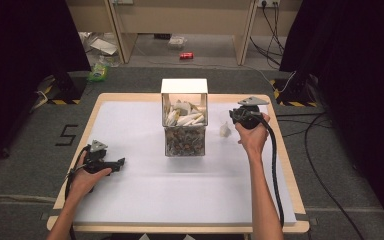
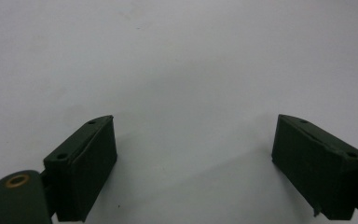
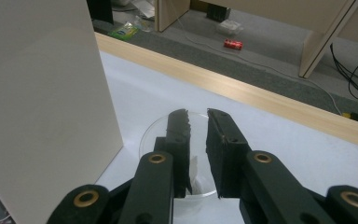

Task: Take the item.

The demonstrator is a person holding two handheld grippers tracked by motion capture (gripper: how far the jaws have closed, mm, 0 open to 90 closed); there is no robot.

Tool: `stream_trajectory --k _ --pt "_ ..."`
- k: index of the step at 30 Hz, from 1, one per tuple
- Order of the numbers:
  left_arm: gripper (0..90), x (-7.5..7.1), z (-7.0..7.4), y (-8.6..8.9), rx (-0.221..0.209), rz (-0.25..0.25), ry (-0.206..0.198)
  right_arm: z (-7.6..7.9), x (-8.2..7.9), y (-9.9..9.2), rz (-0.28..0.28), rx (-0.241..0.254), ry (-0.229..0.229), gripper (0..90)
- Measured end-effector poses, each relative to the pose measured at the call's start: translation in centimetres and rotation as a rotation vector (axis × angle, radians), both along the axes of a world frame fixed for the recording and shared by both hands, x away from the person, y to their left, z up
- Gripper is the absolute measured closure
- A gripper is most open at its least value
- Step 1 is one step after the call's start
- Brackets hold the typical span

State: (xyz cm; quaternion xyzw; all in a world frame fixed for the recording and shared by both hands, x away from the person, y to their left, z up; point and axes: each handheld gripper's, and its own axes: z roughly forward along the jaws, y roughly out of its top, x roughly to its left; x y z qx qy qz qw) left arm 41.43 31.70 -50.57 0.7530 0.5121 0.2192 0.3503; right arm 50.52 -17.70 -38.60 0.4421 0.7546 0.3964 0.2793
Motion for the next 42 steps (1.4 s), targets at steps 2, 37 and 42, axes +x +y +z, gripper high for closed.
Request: stream_trajectory --k 2,37,42 --pt "12.9 0.0 0.0 0.0 0.0 -0.001 0.0 0.1 -0.1 0.0 0.003 -0.001 0.0 78.5" --pt "12.9 0.0 0.0 0.0 0.0 -0.001 -0.002 0.2 -4.2 -1.2 0.012 0.011 -0.01 55.2" --pt "12.9 0.0 0.0 0.0 0.0 -0.001 -0.001 0.2 -4.8 -1.2 0.018 0.014 -0.014 54.8"
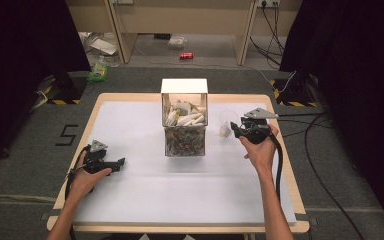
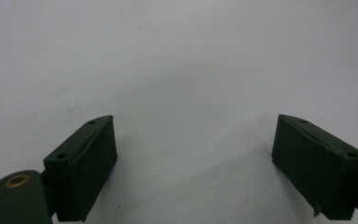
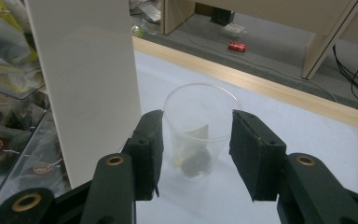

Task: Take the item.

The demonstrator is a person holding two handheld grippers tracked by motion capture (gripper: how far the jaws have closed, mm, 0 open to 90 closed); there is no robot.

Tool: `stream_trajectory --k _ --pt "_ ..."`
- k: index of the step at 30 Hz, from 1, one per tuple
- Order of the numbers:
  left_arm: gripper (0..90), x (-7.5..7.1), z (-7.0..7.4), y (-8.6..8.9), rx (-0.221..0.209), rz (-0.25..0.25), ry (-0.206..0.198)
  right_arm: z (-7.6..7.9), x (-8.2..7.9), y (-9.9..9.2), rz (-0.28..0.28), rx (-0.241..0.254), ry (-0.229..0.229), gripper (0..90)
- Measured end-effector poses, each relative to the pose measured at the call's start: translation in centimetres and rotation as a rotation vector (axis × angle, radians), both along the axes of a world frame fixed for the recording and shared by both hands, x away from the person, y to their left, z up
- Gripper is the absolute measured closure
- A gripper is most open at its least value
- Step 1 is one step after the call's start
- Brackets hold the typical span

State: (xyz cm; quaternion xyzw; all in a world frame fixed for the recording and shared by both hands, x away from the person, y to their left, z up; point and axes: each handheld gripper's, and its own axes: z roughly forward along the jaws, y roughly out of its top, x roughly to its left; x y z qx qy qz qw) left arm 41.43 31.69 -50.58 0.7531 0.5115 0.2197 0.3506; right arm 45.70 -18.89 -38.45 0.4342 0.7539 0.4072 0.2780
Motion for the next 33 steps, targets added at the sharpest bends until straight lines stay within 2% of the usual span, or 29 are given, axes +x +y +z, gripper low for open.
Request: stream_trajectory --k 9,15,21,33 --pt "12.9 0.0 0.0 0.0 -0.001 0.0 0.0 0.0 -1.2 0.3 0.021 0.001 -0.015 53.0" --pt "12.9 0.0 0.0 0.0 0.0 -0.001 0.0 -0.4 -1.8 0.4 0.023 -0.002 -0.015 48.2" --pt "12.9 0.0 0.0 0.0 0.001 -0.002 0.001 -1.2 -2.4 0.4 0.014 -0.002 0.0 39.6" --pt "13.0 0.0 0.0 0.0 0.002 -0.002 0.002 -2.5 -3.7 -0.1 0.016 -0.014 0.033 37.9"
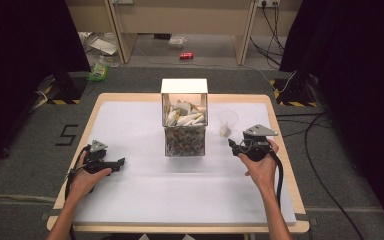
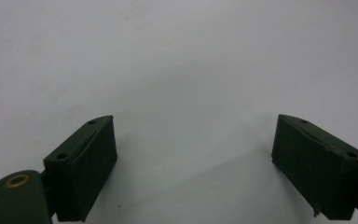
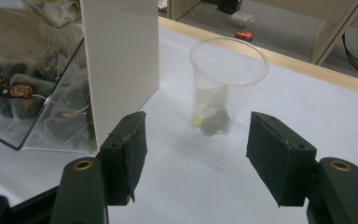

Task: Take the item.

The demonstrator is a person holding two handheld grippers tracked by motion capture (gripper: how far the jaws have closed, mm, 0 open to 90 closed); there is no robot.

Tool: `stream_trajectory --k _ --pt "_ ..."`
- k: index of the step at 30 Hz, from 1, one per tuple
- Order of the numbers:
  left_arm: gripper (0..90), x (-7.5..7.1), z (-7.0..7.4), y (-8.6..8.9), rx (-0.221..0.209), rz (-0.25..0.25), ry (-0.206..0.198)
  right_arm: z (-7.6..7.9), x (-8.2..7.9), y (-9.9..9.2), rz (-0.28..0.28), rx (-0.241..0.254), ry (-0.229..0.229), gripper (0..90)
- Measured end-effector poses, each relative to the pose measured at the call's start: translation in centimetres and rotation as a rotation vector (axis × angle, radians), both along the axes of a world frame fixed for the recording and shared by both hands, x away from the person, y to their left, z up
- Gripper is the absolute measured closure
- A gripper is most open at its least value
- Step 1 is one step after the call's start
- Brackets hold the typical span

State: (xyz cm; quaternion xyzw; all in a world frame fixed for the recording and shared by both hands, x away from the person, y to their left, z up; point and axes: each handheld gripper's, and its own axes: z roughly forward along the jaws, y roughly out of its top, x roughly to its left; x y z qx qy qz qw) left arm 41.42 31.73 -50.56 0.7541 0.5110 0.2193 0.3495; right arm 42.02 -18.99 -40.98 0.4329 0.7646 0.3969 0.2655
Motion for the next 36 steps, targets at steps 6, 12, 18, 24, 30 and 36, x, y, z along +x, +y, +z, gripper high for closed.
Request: stream_trajectory --k 6,12,18,24,30,36 --pt "13.0 0.0 0.0 0.0 0.0 0.0 0.0 -0.5 -0.7 0.0 0.008 0.003 0.012 36.5" --pt "13.0 0.0 0.0 0.0 0.001 -0.001 0.0 -1.5 -1.3 0.1 0.019 -0.005 0.031 34.9" --pt "13.0 0.0 0.0 0.0 0.001 -0.001 0.0 -2.8 -1.9 0.0 0.017 0.005 0.057 31.3" --pt "13.0 0.0 0.0 0.0 0.001 -0.001 0.0 -4.1 -2.6 0.0 0.011 -0.006 0.09 28.1" --pt "13.0 0.0 0.0 0.0 0.0 0.0 0.0 -5.4 -3.3 0.1 0.015 -0.015 0.126 26.3" --pt "13.0 0.0 0.0 0.0 0.0 -0.001 0.0 -6.1 -3.9 0.0 0.023 -0.024 0.146 25.5"
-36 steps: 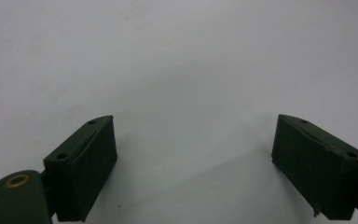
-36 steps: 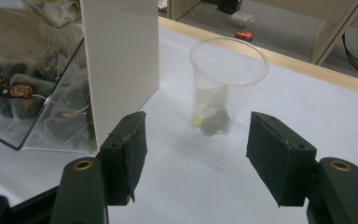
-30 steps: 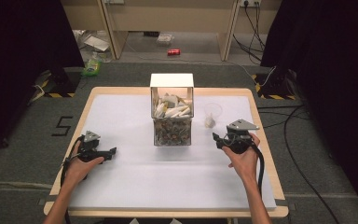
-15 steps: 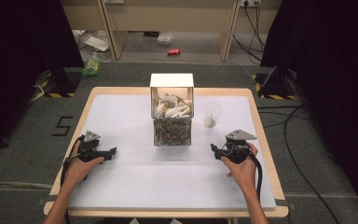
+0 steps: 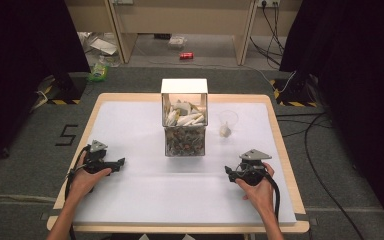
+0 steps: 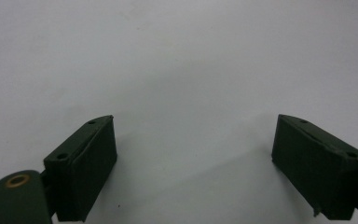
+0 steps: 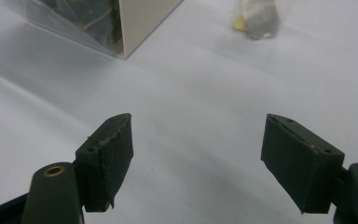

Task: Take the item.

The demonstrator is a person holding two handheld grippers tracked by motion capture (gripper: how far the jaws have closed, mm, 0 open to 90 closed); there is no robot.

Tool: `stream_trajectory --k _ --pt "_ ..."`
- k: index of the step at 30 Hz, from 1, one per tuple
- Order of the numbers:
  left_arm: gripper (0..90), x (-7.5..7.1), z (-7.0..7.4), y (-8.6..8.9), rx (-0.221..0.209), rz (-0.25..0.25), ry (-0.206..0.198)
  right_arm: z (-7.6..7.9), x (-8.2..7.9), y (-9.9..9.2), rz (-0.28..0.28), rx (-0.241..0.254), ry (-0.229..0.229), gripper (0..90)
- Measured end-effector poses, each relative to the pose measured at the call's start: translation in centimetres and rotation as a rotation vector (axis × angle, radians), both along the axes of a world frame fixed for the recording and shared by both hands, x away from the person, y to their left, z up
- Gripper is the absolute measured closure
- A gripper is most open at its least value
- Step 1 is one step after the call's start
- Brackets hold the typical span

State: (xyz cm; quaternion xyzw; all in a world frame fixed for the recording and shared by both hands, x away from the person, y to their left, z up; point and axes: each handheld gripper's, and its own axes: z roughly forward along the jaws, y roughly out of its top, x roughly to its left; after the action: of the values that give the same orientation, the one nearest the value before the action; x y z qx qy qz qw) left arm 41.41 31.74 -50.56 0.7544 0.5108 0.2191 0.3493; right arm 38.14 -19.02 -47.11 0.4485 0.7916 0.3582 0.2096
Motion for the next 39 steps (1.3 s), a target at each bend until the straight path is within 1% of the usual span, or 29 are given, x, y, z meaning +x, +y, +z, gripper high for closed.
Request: stream_trajectory --k 2,6,12,15,20,21,23,31,39 --pt "13.0 0.0 0.0 0.0 0.0 0.0 0.0 -0.5 -0.3 -0.1 -0.001 -0.003 0.012 24.9" --pt "13.0 0.0 0.0 0.0 0.0 0.0 0.0 -0.8 -0.7 -0.3 0.0 -0.007 0.02 24.8" --pt "12.9 0.0 0.0 0.0 0.0 0.0 0.0 -1.0 -1.1 -0.3 0.002 -0.007 0.032 24.6" --pt "13.0 0.0 0.0 0.0 0.001 0.0 0.0 -1.2 -1.5 -0.3 0.008 -0.018 0.032 24.6" --pt "13.0 0.0 0.0 0.0 0.0 0.0 0.0 -1.3 -1.8 -0.3 0.011 -0.02 0.039 23.6" --pt "13.0 0.0 0.0 0.0 0.0 0.0 0.0 -1.4 -2.0 -0.3 0.006 -0.016 0.043 23.2" --pt "12.9 0.0 0.0 0.0 0.0 0.0 0.0 -1.5 -2.1 -0.4 0.005 -0.023 0.046 22.3" --pt "13.0 0.0 0.0 0.0 0.0 0.0 0.0 -1.6 -2.7 -0.8 0.002 -0.026 0.048 19.8" --pt "13.0 0.0 0.0 0.0 -0.001 0.0 -0.001 -1.9 -3.2 -1.0 -0.004 -0.035 0.058 19.7"
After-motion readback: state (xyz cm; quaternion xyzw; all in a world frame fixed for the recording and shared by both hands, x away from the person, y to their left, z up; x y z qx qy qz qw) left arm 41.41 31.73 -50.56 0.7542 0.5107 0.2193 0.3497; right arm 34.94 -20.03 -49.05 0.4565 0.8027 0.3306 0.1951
